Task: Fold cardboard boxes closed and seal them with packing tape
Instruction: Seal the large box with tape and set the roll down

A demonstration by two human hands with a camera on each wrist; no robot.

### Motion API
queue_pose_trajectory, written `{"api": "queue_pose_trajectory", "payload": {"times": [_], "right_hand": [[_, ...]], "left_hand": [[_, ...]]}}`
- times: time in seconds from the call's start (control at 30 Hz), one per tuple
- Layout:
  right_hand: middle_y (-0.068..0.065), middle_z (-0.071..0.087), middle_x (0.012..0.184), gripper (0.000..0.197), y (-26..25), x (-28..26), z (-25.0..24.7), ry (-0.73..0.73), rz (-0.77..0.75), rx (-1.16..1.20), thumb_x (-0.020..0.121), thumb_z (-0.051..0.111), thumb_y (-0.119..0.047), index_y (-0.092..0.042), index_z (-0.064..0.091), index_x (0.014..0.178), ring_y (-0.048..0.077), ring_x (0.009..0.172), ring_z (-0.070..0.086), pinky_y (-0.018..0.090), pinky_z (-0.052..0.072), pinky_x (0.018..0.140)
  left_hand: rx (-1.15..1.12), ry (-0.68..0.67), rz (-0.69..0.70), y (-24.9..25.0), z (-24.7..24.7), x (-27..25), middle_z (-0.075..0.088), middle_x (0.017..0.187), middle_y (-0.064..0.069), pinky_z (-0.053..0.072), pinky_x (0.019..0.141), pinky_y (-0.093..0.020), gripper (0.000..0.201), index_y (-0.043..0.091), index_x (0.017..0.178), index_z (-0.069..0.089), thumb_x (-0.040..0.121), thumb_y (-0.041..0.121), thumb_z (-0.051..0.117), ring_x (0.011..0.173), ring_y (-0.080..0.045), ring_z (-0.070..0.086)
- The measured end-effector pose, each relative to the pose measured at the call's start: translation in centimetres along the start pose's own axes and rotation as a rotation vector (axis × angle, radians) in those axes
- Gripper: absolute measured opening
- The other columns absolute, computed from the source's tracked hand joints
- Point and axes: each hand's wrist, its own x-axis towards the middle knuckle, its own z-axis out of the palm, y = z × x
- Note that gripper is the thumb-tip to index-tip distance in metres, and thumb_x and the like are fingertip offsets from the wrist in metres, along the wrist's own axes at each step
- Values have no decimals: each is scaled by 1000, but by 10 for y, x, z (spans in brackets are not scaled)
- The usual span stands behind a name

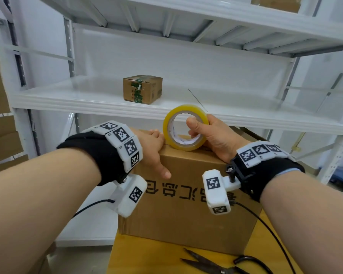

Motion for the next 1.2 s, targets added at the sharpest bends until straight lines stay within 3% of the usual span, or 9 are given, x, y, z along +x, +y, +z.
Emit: {"api": "queue_pose_trajectory", "payload": {"times": [0.23,0.43,0.53,0.63,0.73,0.83,1.03,1.1,1.2], "right_hand": [[11,64,115,79,1,-2,-5,-98,46,-78,59,92,-37,-18,54,126,27,106,62,36,49,88],[7,67,91,59,-1,-5,-4,15,-85,-26,59,88,-45,-16,61,103,28,89,65,49,54,92],[2,64,81,52,-1,-6,-4,61,-130,-24,60,87,-51,-20,63,95,24,80,63,47,54,85],[0,61,73,64,-1,-5,-9,161,-155,-7,58,90,-55,-12,67,98,22,73,59,45,54,81],[5,61,81,74,-1,-6,-13,197,-158,-8,53,89,-58,-10,71,105,24,75,57,45,54,82],[4,65,88,65,-1,-10,-13,147,-117,-26,57,85,-56,-17,71,107,21,77,62,45,56,84],[5,68,96,68,-3,-12,-6,27,-77,-154,67,80,-49,-16,62,123,15,86,65,27,52,76],[5,69,98,61,-4,-13,-6,28,-63,-149,73,81,-44,-19,61,124,14,87,66,24,49,74],[10,69,101,55,-4,-14,-8,53,-58,-117,77,81,-37,-16,61,123,16,85,67,26,52,73]], "left_hand": [[-13,-8,38,1,2,-1,6,163,-1,16,121,-50,121,22,157,4,67,80,62,150,-22,9],[-22,9,53,-3,4,3,9,162,-1,19,120,-51,125,20,156,7,64,84,61,149,-22,12],[-15,16,51,-3,4,0,8,163,-2,19,120,-51,126,19,156,4,64,84,61,150,-22,12],[-36,10,46,-2,5,-2,1,164,-3,16,121,-51,125,17,156,-1,68,77,64,151,-22,5],[-41,2,55,-1,4,-1,-1,165,-2,15,121,-51,126,19,156,-5,69,75,65,151,-23,3],[-18,-19,70,-1,3,-1,0,164,-1,17,119,-54,122,27,155,-8,70,77,63,151,-24,5],[-42,-33,95,-3,4,3,2,163,0,17,118,-58,116,34,155,1,67,79,64,151,-26,5],[-55,-25,93,-4,3,1,3,163,2,19,118,-56,120,33,155,2,64,80,65,150,-25,10],[-146,41,74,-6,0,-3,24,156,0,30,115,-49,124,28,150,12,55,80,71,140,-23,33]]}}
